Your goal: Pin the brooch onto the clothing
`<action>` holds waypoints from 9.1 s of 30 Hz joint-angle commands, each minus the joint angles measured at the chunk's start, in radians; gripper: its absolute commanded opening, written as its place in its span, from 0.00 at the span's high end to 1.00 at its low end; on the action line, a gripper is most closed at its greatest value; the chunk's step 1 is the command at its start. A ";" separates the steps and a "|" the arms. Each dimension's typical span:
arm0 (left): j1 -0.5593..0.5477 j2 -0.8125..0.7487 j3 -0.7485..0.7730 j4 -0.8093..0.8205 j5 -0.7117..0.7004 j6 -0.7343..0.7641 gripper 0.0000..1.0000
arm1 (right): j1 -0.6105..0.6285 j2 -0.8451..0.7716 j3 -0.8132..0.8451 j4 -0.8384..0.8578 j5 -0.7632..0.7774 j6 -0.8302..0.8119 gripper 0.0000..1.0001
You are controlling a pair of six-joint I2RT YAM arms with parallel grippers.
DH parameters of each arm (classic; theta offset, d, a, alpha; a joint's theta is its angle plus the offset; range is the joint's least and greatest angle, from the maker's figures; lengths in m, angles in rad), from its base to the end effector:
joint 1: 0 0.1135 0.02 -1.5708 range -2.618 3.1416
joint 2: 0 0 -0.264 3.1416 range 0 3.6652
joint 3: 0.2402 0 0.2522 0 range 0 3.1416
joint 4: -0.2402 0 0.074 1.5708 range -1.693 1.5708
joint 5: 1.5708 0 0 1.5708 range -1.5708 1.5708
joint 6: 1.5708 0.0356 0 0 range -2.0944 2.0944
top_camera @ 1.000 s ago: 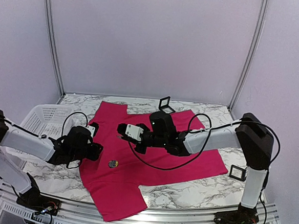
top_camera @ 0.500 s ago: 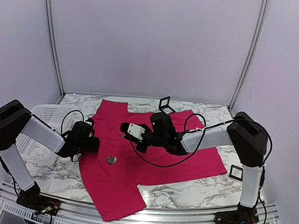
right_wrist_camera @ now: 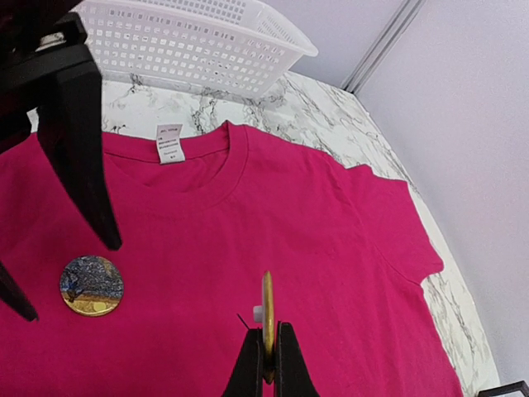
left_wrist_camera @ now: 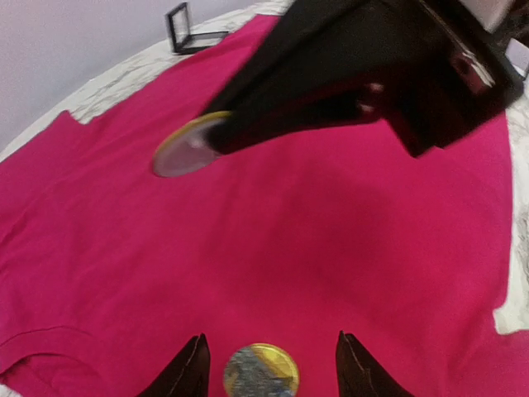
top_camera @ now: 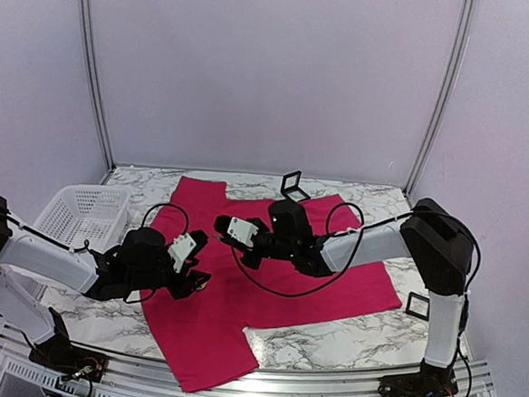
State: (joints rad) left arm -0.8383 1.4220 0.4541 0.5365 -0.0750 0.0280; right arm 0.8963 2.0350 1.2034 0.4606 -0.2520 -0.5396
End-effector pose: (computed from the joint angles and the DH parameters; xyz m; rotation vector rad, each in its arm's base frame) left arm 0.1816 -0.1980 0.1610 0.8070 1.8613 -0.4421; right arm 0.2733 0.3560 0.1696 -1.4118 1.3592 0.4803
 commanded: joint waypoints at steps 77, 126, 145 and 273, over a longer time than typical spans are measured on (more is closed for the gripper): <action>-0.049 0.108 -0.004 0.036 0.276 0.138 1.00 | 0.170 0.031 -0.386 0.426 0.097 -0.191 1.00; -0.044 0.016 -0.025 0.021 0.193 0.263 0.78 | 0.076 0.008 -0.321 0.437 -0.311 0.185 1.00; -0.044 0.045 0.039 0.016 0.392 0.316 1.00 | 0.075 0.013 -0.309 0.404 -0.361 0.160 1.00; -0.051 -0.133 -0.009 -0.090 0.369 0.304 1.00 | -0.050 0.085 -0.176 0.445 -0.549 0.790 1.00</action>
State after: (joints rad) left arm -0.8680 1.3056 0.4438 0.4370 0.2317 0.3103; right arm 0.8768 2.1159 1.0599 0.7635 -0.9058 0.1013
